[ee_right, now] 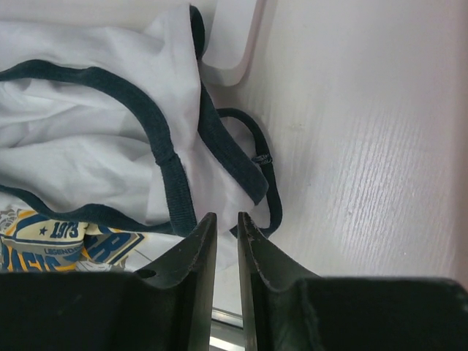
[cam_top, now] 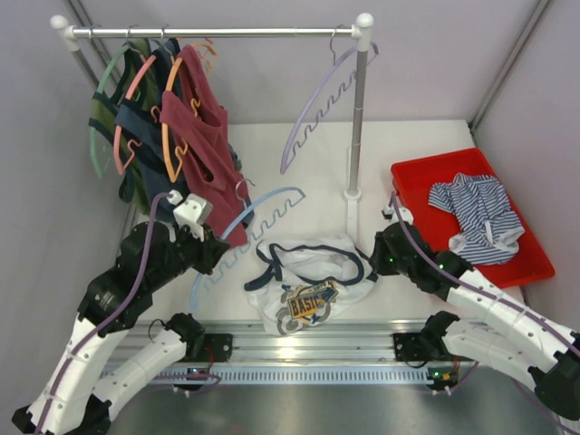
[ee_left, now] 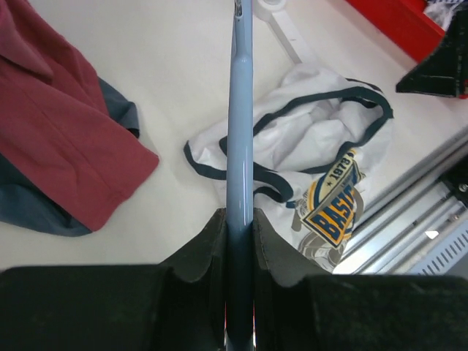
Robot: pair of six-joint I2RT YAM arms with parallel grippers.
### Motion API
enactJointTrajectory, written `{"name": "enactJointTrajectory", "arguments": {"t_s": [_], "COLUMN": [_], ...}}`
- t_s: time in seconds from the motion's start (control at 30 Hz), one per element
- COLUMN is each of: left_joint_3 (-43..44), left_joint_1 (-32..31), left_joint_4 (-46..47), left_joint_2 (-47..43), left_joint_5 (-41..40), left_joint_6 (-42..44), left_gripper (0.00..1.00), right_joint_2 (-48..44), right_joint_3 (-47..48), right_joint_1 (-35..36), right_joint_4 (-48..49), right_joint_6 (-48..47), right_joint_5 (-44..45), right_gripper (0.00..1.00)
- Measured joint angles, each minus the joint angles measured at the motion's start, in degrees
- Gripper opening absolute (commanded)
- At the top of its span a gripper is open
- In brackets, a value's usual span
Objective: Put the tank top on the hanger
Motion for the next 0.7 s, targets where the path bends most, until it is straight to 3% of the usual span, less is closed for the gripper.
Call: {"name": "enactJointTrajectory", "arguments": {"t_s": [0.33, 0.7], "left_joint_3": [0.02, 0.04], "left_joint_1": [-0.22, -3.04], "left_joint_4": [-3.74, -4.87], "left_joint_2": [-1.01, 0.85], "left_joint_5": [12.61, 17.75], "left_joint_6": [0.02, 0.2], "left_gripper": [0.0, 0.0], "right_joint_2": [-0.02, 6.75], "right_joint_3": [-0.96, 2.03], "right_joint_1": [1.27, 11.54], "right_joint_4": [1.14, 1.09], "right_joint_6": [-0.02, 0.04], "right_joint_5": [-2.05, 5.35], "right_gripper": [0.25, 0.33]}}
